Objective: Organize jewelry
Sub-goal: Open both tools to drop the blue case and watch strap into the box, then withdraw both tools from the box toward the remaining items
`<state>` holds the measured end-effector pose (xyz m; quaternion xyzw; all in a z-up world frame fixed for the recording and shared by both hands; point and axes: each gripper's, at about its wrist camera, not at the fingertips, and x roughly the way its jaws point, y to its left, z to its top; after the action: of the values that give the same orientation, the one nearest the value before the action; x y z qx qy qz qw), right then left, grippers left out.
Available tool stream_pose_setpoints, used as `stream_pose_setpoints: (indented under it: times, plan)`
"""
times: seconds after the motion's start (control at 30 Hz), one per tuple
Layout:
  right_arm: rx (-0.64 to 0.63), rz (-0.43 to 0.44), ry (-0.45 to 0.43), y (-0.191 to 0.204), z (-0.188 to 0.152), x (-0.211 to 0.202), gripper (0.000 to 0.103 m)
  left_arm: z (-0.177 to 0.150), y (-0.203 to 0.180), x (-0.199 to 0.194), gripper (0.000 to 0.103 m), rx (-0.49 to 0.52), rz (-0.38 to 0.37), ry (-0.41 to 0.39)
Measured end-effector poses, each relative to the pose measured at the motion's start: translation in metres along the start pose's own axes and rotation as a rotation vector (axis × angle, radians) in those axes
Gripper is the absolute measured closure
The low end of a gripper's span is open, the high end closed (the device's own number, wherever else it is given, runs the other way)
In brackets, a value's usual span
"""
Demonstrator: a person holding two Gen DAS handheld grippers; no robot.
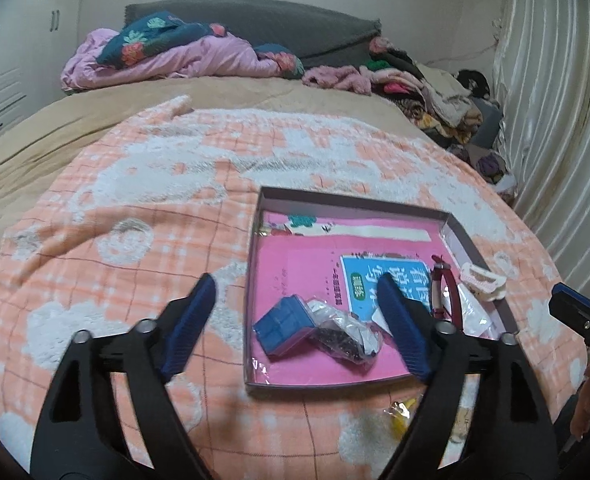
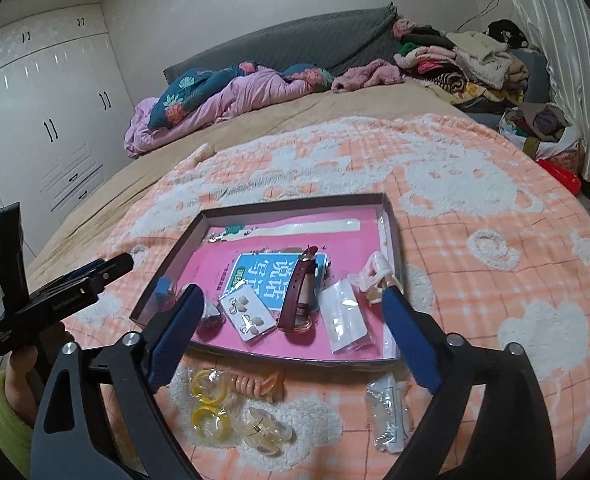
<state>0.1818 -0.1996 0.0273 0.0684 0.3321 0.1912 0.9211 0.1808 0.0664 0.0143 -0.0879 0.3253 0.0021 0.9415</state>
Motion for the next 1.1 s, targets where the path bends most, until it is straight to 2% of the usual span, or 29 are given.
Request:
stream_pose_setpoints:
  times: [0.1,0.17,0.63,1.1]
  plan:
    - [-0.001,0.003,-0.021,0.001,0.002,-0.010,0.009,0.002,0.001,-0.010,0.012,-0.007,0.007,-0.019]
    - [-0.003,0.007,-0.032,0.002,0.003,-0.015,0.009,0.003,0.001,-0.016,0.009,-0.011,0.004,-0.024]
    - [-0.020,0.034,-0.098,0.008,0.007,-0.052,0.008,0.004,-0.004,-0.052,0.009,-0.001,0.019,-0.065]
    - [-0.078,0.046,-0.114,0.012,-0.003,-0.080,0.008,-0.011,-0.012,-0.082,0.009,0.048,0.042,-0.066]
